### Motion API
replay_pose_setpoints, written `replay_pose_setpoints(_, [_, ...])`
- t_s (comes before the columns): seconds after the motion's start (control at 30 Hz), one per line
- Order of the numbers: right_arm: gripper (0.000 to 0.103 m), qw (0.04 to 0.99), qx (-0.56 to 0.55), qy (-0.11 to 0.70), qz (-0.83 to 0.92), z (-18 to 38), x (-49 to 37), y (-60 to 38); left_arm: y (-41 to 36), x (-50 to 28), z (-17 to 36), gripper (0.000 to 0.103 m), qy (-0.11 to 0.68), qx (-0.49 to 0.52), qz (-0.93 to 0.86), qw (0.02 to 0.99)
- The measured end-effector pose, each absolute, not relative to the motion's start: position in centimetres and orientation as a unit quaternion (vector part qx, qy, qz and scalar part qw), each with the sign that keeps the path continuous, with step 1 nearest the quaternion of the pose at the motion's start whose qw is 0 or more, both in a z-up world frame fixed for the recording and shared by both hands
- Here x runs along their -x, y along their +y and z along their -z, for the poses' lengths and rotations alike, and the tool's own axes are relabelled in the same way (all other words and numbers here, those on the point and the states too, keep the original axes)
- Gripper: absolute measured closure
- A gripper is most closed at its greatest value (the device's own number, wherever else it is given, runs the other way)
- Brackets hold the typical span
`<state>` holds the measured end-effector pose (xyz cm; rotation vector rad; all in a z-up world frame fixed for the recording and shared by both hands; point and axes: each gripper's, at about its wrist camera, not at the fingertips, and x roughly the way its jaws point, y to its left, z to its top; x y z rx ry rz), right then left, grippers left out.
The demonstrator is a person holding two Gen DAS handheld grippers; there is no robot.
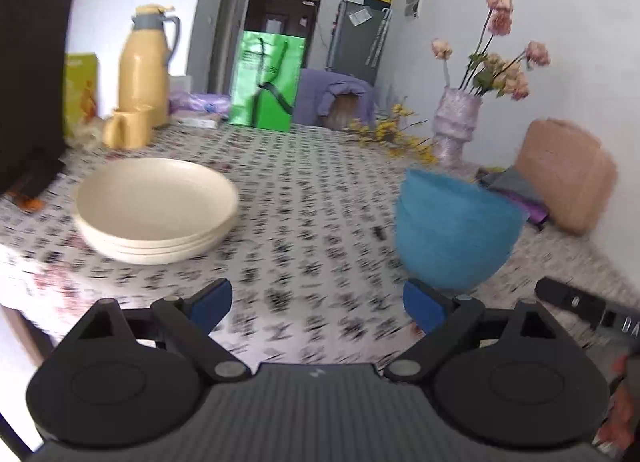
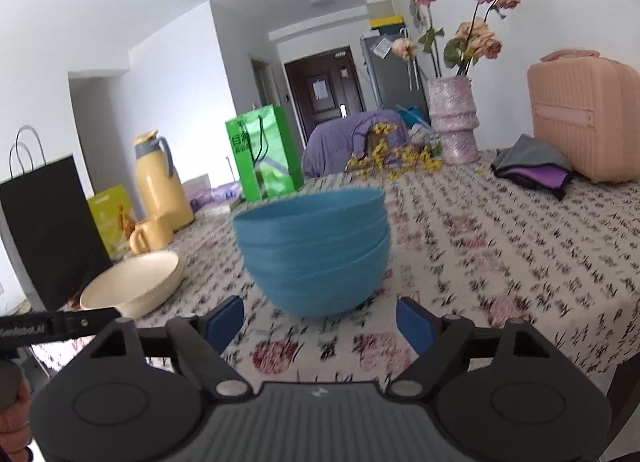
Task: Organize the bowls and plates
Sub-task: 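Move both tools to the blue bowl stack and grip its rim, then lift the bowl stack with both tools and carry it to the cream plates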
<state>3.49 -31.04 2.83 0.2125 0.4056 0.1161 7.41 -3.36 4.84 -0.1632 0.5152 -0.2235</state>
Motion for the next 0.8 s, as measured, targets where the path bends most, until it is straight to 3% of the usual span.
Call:
replay_pose_setpoints(0.23, [0.017,0.968,-0.137,0.204,-0.045,-4.5,-5.9,-33.9,-5.3,-12.7,-6.3,0.009,0.297,0.148,0.190,0.924])
replay_pose_setpoints(0.57, [0.015,0.891,-0.323,0.305,-0.092,-4.0,-15.3,-39.1,-9.0,-23.0,-6.1,0.009,0.394,0.201,0.237,0.865])
replay_pose_setpoints(0.8, [0.015,0.842,-0.375,0.371,-0.112,-1.9,-20.9,-39.8,-10.1,-28.8,-3.8,0.007,0.467,0.244,0.236,0.816])
